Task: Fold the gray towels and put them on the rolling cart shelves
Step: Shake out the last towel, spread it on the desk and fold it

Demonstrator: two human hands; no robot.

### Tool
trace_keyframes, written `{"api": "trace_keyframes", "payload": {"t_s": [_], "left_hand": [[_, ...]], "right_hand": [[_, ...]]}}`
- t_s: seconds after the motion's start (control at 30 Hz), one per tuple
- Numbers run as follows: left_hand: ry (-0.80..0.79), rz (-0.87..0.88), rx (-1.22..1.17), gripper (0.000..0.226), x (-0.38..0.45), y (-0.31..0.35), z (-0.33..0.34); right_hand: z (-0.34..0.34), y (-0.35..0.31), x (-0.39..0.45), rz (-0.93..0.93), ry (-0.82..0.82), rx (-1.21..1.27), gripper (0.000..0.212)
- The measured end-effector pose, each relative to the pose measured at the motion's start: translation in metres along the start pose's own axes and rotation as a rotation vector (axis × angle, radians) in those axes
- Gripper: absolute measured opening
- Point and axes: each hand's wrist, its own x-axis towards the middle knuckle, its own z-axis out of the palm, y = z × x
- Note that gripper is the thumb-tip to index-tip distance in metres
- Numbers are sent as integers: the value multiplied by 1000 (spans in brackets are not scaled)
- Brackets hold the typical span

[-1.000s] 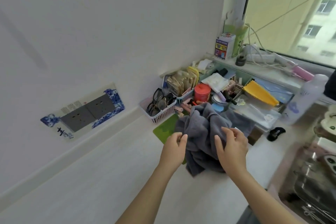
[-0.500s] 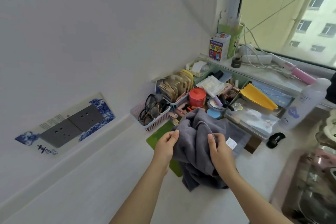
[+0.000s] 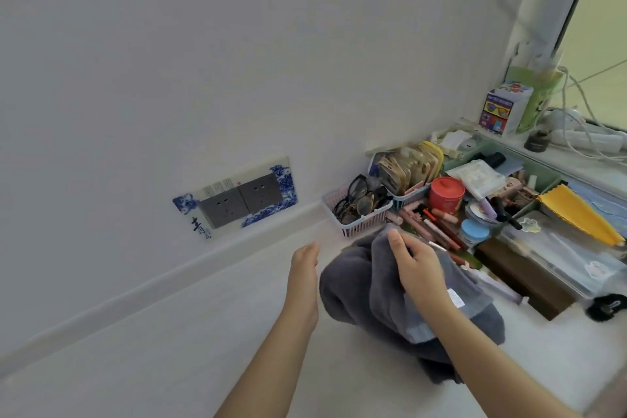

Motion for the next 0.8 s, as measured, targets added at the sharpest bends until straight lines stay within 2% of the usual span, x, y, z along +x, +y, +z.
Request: {"api": "trace_keyframes", "payload": {"t_s": [0.07,0.17,0.23,0.33,0.43,0.5,0.6,0.67,0.73,0.8], "left_hand": [[-44,25,-9,29,-12,2,-16],[-222,18,23,46,-33,10,-35],[-262,63,6,58,-45,12,-54],[-228,162,-47,68,-62,10,-93],[-172,245,-71,70,-80,10,-137],[-149,286,-50,72,-92,9,-166],[-33,263,-135,61,-109,1,-203],[38,225,-275,54,-120,-6,-231],[106,172,-425,44,-132,-12,-261],[152,102,-519,40,-140,-13,-281]], "right_hand": [[14,-13,-9,17,-90,90,37],[33,-30,-18,104,-205,233,30],[51,-43,-23,187,-324,305,24],[85,-61,-37,272,-426,349,28],[119,-78,-65,248,-622,321,37],[143,-90,-87,215,-687,366,42],[170,-97,-115,176,-826,465,56],[190,-103,-134,187,-902,534,61],[212,-110,-152,196,-957,580,62],[229,-112,-167,181,-928,544,54]]}}
